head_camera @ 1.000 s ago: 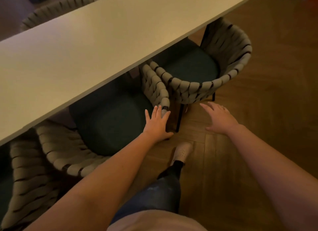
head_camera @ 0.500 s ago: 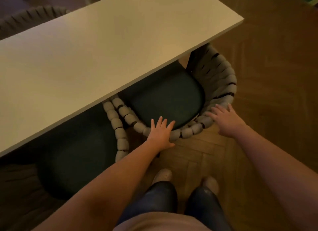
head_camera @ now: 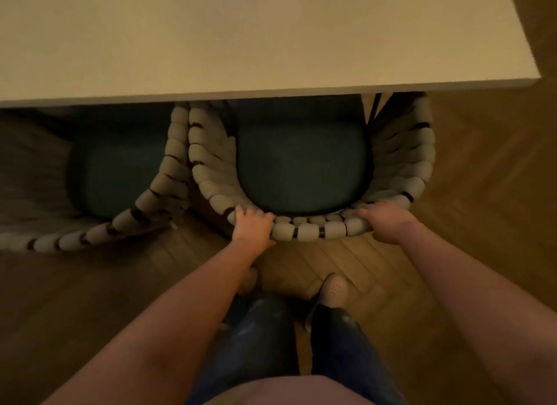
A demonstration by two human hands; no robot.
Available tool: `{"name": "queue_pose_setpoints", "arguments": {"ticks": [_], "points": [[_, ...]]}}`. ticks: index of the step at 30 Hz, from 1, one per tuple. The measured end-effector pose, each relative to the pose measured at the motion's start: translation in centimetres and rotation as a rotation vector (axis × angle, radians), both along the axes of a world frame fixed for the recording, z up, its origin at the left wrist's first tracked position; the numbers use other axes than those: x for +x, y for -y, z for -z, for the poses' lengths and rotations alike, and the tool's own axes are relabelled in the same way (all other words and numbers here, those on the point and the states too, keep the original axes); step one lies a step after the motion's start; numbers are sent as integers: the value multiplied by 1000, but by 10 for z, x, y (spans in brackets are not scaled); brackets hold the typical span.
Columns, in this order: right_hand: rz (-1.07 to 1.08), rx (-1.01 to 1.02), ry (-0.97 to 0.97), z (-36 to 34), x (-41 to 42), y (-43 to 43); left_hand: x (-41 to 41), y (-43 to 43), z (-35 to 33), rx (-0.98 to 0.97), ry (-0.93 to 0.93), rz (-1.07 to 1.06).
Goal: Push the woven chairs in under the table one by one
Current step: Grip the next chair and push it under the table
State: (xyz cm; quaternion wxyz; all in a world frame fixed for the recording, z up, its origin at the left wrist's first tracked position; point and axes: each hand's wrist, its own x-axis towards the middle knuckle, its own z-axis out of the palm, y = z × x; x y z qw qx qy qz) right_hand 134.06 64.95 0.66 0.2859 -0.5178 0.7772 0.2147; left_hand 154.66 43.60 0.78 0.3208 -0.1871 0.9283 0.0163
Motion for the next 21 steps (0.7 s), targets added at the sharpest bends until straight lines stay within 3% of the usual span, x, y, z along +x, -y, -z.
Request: {"name": "queue_pose_setpoints", "arguments": {"ticks": [7,21], "points": [[29,-164,-31,11,4,-15,2,-7,-1,-34,24,-19],[165,-208,-129,21,53,-93,25,-46,4,13,114,179]]}}
